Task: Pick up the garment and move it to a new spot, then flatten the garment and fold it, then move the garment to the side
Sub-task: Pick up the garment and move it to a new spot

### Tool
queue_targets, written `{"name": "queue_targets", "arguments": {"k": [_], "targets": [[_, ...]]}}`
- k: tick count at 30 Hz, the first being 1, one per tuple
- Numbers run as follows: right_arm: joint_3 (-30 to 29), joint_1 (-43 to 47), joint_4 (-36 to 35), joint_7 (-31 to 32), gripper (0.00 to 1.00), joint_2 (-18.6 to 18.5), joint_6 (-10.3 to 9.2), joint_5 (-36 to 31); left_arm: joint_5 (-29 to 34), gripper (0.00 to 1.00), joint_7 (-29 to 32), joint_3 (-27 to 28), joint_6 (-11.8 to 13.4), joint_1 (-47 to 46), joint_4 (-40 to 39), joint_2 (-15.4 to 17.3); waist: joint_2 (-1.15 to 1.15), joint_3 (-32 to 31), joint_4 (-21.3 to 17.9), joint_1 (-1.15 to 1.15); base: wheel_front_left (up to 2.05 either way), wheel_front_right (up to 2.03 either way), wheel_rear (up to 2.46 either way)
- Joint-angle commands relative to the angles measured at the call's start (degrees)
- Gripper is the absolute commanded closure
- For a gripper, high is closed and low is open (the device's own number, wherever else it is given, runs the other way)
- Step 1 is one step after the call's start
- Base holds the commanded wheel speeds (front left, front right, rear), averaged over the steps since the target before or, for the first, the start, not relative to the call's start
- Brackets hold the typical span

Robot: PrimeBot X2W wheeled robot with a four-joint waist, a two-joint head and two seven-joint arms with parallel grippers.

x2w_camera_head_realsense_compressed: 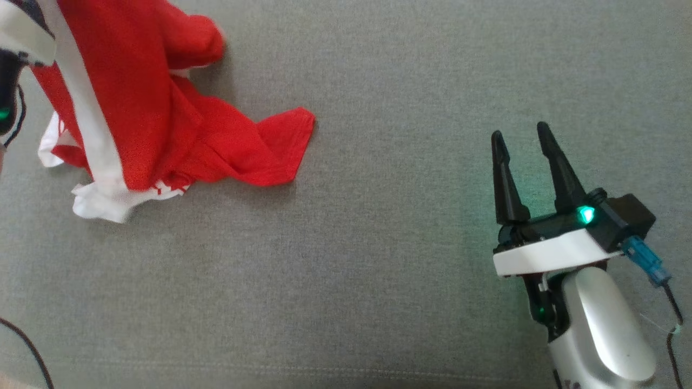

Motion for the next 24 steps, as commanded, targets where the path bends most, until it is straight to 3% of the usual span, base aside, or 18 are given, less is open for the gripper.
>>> {"name": "queue_targets", "arguments": {"k": [1, 12, 24], "targets": [[1.5, 0.1, -1.6, -0.5, 0.00, -0.1, -0.05, 0.4, 0.3, 1.00, -0.7, 2.5, 0.5, -1.5, -2.0, 3.6, -0.01, -0.9, -0.1, 0.00, 0.00, 0.00, 0.00], [1.9, 1.2, -1.0, -0.5, 0.00, -0.1, -0.05, 2.9, -2.6, 1.00, 1.4, 2.8, 2.7, 3.9, -15.2, 0.0, -0.01, -5.9, -3.0, 0.00, 0.00, 0.00, 0.00], [3.0, 0.3, -1.8, -0.5, 0.00, -0.1, -0.05, 5.5, -5.7, 1.00, 4.6, -1.2, 8.8, 5.7, -27.6, -12.9, -0.01, -7.8, -11.4, 0.00, 0.00, 0.00, 0.00]]}}
